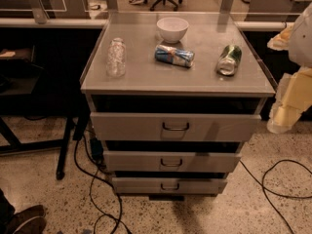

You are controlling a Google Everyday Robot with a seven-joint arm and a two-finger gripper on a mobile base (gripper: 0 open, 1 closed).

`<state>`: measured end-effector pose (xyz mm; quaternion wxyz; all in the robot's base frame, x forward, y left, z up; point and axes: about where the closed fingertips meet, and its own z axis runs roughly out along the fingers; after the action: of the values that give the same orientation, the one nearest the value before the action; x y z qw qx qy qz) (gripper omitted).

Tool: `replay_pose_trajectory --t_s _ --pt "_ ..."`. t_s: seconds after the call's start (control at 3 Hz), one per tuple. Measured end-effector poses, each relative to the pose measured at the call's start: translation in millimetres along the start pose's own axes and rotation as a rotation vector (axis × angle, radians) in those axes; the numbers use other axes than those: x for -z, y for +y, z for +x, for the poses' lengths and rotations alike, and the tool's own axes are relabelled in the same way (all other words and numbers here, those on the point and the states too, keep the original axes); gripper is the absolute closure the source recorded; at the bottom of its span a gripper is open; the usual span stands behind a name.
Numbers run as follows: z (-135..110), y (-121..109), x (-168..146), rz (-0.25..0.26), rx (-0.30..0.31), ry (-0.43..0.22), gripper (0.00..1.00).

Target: Open bottom drawer

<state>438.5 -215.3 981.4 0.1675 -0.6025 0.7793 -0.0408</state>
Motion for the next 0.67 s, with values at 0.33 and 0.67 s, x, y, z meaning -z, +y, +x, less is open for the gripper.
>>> replay_pose_trajectory --t_s 0.33,0.67 --pt "0.0 0.0 0.0 0.000 0.000 0.000 0.00" --pt "4.7 13.5 -19.2 0.000 -0.010 -0.019 0.00"
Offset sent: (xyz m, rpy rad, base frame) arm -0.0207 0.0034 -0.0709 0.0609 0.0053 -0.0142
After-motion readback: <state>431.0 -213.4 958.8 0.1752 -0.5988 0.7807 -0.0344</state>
